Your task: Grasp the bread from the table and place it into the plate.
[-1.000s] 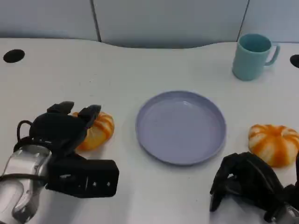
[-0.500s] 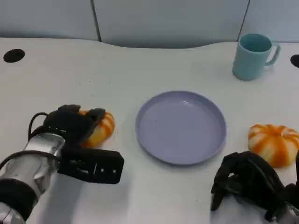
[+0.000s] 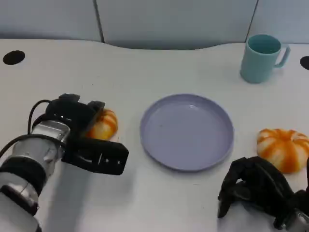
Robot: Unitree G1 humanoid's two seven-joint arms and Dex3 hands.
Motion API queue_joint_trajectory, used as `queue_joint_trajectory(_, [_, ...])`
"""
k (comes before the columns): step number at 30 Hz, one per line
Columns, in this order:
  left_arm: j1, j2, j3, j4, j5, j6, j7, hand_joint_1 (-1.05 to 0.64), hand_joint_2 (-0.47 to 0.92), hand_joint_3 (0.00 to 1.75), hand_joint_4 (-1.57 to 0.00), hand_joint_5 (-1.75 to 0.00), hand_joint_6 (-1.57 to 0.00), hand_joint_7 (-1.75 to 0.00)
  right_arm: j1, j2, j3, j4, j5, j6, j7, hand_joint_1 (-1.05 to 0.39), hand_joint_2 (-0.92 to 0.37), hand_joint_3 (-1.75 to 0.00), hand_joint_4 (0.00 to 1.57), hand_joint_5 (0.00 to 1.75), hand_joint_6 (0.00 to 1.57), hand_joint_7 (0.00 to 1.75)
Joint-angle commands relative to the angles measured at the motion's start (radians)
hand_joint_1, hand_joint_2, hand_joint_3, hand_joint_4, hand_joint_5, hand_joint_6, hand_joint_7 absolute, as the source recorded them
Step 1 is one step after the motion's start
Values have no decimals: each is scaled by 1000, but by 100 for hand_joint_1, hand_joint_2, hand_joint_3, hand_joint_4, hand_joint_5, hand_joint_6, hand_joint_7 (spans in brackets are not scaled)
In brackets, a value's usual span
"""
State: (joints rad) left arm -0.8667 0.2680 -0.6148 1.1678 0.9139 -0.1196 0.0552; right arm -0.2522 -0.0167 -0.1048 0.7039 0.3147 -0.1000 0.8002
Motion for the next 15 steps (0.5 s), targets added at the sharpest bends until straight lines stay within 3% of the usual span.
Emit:
queue_joint_trajectory(1, [-5,-14,25,60,-71,-32,-10,-50,86,0,-26,-10,-29,-6,28,-12,4,-25,-1,20,-9,-105,-53,0,157,60,157,41])
queue_joint_trajectory(3, [10,-16,41,71,-111,-59,-8,-38,90,2,-46,-17,-46,-9,32,-12,4,-29,-2,14,-9,-105,-53,0,157,60,157,40])
queue_joint_trajectory(7, [28,-14,44,82,-142,-100,20,-26,92,4,-72,-34,-69,-10,36,-10,3,-32,1,10,-7,-105,-54,-1,157,61,157,41])
queue_joint_trajectory(14, [57,-10,45,92,-159,-158,122,-25,92,26,-82,-88,-103,-12,37,-15,1,-38,2,15,-6,-105,-54,0,157,61,157,41])
queue_joint_trajectory(15, [62,-8,42,93,-156,-161,148,-26,92,22,-82,-110,-111,-15,38,-16,1,-38,1,14,-8,-105,-54,0,157,61,157,41])
